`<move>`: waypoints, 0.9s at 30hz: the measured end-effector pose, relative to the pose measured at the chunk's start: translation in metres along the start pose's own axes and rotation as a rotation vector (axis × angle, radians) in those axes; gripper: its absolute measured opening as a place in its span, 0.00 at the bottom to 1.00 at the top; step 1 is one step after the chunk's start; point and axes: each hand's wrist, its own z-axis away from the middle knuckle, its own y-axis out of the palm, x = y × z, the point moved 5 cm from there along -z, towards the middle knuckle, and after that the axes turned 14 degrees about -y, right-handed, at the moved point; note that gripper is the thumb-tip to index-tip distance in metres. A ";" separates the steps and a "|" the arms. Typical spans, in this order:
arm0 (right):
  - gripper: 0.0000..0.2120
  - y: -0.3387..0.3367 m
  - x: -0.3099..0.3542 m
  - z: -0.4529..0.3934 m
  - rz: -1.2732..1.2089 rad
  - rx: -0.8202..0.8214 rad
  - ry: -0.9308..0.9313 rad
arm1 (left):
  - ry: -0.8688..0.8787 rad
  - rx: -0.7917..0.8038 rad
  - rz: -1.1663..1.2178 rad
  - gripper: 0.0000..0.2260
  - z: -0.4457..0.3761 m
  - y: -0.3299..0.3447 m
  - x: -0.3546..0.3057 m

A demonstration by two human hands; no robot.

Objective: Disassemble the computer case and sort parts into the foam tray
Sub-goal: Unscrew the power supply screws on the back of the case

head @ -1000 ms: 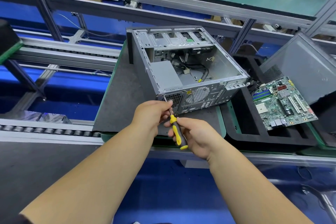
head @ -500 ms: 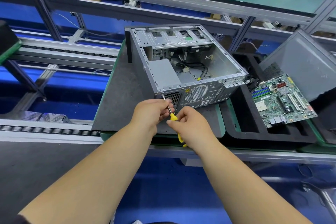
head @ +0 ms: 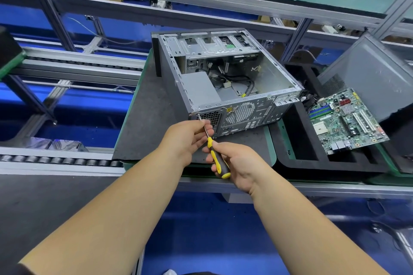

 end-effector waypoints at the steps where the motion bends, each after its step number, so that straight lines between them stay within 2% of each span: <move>1: 0.10 -0.002 0.001 -0.001 0.039 -0.031 -0.027 | -0.021 0.027 0.022 0.06 0.000 0.001 0.000; 4: 0.05 -0.009 0.003 -0.006 0.156 -0.117 -0.126 | -0.061 0.083 0.070 0.08 -0.001 0.001 -0.001; 8: 0.09 -0.009 0.005 -0.008 0.360 -0.189 -0.204 | -0.076 0.061 0.082 0.06 -0.003 -0.001 0.002; 10: 0.11 -0.006 0.011 -0.006 0.578 -0.216 -0.288 | -0.082 0.037 0.057 0.05 -0.005 -0.001 0.004; 14: 0.14 0.007 0.025 0.004 1.221 -0.279 -0.519 | -0.092 0.005 0.054 0.08 -0.007 -0.002 0.009; 16: 0.14 0.011 0.027 0.005 1.322 -0.288 -0.577 | -0.053 -0.022 0.055 0.07 -0.008 -0.003 0.008; 19: 0.11 0.002 0.021 -0.002 1.159 -0.229 -0.431 | 0.006 -0.054 0.025 0.04 -0.008 -0.002 0.005; 22: 0.10 -0.001 0.011 -0.008 0.636 -0.078 -0.182 | 0.024 -0.068 0.018 0.05 -0.006 -0.001 0.003; 24: 0.15 0.000 0.006 -0.006 0.292 -0.027 -0.042 | 0.016 -0.069 0.008 0.05 -0.005 0.000 0.002; 27: 0.21 -0.004 0.004 -0.003 0.086 -0.022 0.024 | -0.001 -0.100 0.003 0.05 -0.003 -0.001 0.000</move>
